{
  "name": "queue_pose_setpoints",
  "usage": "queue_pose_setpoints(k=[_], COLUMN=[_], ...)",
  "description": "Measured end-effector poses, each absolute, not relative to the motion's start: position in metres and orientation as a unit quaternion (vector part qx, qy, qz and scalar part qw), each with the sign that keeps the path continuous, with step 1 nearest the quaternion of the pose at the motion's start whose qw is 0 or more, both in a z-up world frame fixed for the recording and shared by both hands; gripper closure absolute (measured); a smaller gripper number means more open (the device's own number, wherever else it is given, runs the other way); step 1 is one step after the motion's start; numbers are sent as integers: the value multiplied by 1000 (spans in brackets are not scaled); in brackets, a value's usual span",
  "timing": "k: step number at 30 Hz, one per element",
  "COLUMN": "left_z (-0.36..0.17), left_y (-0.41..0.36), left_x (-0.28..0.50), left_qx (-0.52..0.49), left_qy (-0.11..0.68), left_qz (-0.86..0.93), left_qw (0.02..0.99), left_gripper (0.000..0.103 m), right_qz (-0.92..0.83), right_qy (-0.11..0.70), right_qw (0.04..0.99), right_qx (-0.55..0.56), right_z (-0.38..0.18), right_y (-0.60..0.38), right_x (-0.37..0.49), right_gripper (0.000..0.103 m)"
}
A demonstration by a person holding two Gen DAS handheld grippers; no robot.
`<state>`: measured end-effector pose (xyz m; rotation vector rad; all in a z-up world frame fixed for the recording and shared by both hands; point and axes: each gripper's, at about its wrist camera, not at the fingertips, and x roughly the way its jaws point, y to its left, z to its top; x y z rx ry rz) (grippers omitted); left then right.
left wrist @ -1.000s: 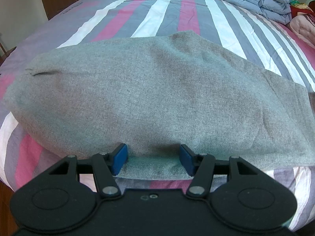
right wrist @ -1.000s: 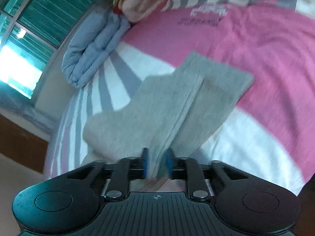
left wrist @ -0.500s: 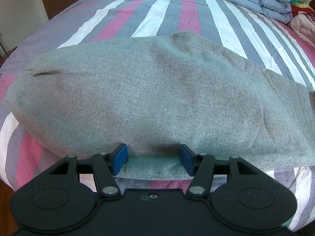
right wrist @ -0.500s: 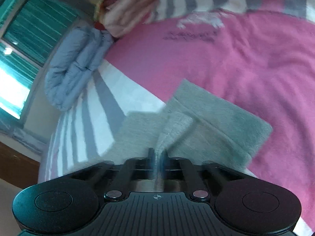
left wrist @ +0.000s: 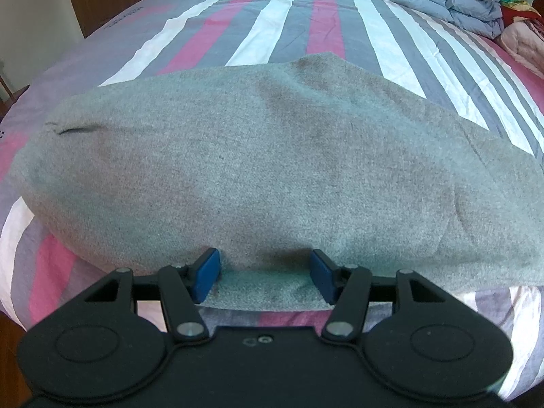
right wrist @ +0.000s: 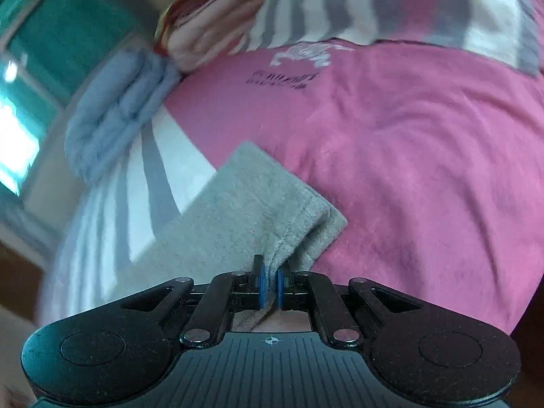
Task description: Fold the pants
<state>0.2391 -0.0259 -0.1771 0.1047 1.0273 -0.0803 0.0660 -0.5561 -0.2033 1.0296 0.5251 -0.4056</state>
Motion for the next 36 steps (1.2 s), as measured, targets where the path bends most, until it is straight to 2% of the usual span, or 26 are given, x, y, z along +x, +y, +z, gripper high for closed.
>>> queue_pose_setpoints(k=[4, 7, 9, 11, 14, 16, 17, 23, 30, 33, 34, 35, 36], left_z=[-178, -177, -177, -177, -177, -178, -178, -178, -179, -178, -178, -178, -178], left_y=[-28, -28, -28, -28, -27, -29, -30, -30, -32, -33, -34, -35, -36], left_x=[237, 236, 236, 236, 236, 236, 236, 237, 236, 235, 234, 234, 233], left_qx=[52, 51, 52, 52, 51, 53, 55, 57, 61, 64, 66, 69, 72], left_qy=[488, 488, 488, 487, 486, 485, 485, 485, 483, 481, 480, 478, 476], left_qz=[-35, -35, -36, -36, -35, -33, -32, -32, -30, -28, -28, -27, -27], left_qw=[871, 871, 871, 871, 872, 872, 872, 872, 873, 874, 874, 875, 876], left_gripper=[52, 52, 52, 52, 52, 52, 52, 52, 52, 52, 51, 51, 51], right_qz=[-170, -169, -169, -154, -118, -107, -112, -203, -208, -210, -211, -213, -216], right_qy=[237, 292, 297, 272, 163, 125, 136, 259, 281, 256, 249, 247, 251], right_qw=[824, 802, 787, 814, 867, 898, 900, 812, 802, 813, 816, 818, 818], right_qx=[486, 494, 514, 490, 457, 407, 399, 483, 484, 479, 477, 475, 470], right_z=[-191, -195, -194, -166, -102, -81, -86, -200, -206, -192, -187, -185, -184], right_y=[-565, -571, -577, -576, -568, -556, -554, -573, -577, -576, -577, -577, -577], right_x=[75, 103, 115, 127, 123, 114, 113, 90, 87, 69, 65, 62, 59], right_gripper=[98, 98, 98, 98, 98, 99, 99, 98, 97, 69, 53, 43, 43])
